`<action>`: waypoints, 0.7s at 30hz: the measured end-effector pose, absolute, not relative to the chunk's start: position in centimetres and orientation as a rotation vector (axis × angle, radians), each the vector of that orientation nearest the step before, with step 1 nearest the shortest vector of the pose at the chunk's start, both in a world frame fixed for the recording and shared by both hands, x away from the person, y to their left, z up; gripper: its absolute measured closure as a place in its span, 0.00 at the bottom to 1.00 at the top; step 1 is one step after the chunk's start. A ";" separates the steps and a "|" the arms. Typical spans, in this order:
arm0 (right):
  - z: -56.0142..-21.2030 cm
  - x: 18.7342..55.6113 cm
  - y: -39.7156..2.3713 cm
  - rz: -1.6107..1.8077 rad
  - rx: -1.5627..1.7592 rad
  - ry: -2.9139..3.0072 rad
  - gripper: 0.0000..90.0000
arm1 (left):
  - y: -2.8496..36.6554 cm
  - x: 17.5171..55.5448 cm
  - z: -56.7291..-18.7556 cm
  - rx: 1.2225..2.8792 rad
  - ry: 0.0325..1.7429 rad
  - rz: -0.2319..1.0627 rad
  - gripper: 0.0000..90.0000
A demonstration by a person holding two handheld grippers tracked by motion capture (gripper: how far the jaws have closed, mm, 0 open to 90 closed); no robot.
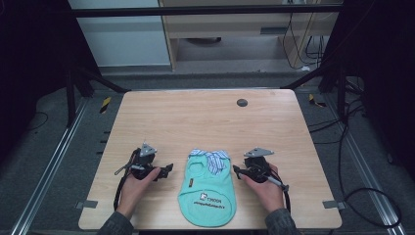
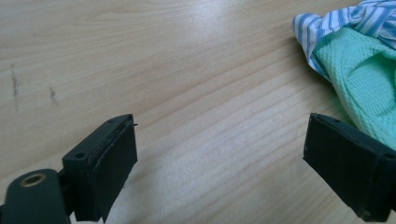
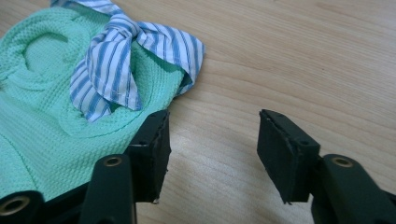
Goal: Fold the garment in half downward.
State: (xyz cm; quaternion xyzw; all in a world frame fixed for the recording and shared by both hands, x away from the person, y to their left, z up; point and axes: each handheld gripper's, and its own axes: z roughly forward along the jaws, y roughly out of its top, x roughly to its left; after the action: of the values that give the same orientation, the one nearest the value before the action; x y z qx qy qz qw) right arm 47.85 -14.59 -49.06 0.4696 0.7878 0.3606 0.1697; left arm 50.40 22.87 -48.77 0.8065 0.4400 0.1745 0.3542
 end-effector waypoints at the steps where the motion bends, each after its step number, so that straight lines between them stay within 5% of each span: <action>1: -49.1 48.2 -14.6 1.017 1.339 2.248 0.54 | 22.7 50.6 -48.7 2.099 1.136 0.441 0.11; 10: -47.7 50.4 -13.5 0.993 1.343 2.299 0.71 | 20.2 53.3 -46.4 2.189 1.078 0.345 0.29; 21: -47.1 53.4 -11.0 0.975 1.317 2.330 0.77 | 16.3 55.9 -45.2 2.196 1.026 0.297 0.52</action>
State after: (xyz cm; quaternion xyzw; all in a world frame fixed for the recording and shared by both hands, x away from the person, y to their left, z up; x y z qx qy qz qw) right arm 53.38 -10.98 -47.08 0.4573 0.8092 0.3388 0.1460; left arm 55.88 16.34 -45.20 0.8448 0.3947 0.1143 0.3426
